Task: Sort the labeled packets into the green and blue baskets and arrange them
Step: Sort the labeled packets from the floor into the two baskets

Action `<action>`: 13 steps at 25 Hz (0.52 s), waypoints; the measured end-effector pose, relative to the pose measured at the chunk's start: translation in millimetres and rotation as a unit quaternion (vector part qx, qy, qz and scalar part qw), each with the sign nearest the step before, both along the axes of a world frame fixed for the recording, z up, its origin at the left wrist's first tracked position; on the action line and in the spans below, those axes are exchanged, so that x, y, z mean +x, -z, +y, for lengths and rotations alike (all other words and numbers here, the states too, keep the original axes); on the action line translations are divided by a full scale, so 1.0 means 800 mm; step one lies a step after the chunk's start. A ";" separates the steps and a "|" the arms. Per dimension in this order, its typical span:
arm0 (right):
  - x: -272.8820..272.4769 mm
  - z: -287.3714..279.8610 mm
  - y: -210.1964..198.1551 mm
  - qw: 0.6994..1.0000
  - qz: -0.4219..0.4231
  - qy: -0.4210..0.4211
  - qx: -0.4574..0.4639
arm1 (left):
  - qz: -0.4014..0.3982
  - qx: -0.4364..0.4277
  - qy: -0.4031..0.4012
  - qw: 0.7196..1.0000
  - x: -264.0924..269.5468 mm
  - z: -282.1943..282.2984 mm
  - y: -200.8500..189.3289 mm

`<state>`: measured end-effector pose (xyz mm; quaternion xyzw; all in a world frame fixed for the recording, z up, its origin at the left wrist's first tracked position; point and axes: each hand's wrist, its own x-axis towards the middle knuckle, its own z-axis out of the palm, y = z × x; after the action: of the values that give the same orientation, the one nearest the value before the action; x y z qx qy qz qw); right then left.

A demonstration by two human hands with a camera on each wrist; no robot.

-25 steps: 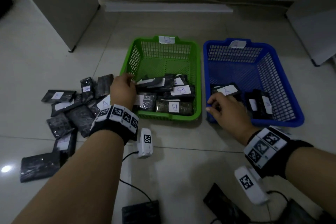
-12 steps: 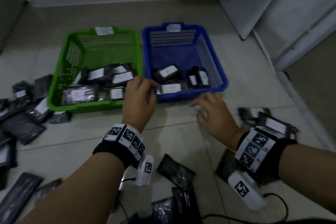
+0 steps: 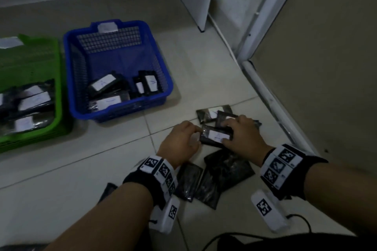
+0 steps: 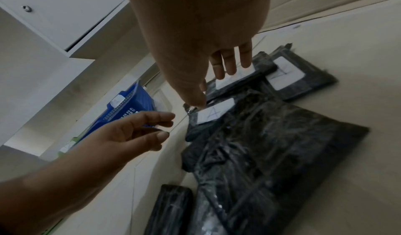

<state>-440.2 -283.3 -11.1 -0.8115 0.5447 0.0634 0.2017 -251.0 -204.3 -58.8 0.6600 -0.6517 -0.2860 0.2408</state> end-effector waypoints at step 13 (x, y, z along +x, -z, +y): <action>-0.051 -0.036 0.044 0.994 -0.089 0.016 -0.065 | -0.001 0.132 -0.045 0.990 -0.028 -0.040 0.008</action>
<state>-480.8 -312.0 -46.0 -0.8165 0.5404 -0.0478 0.1977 -273.0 -236.5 -65.1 0.7147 -0.5783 -0.3576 0.1640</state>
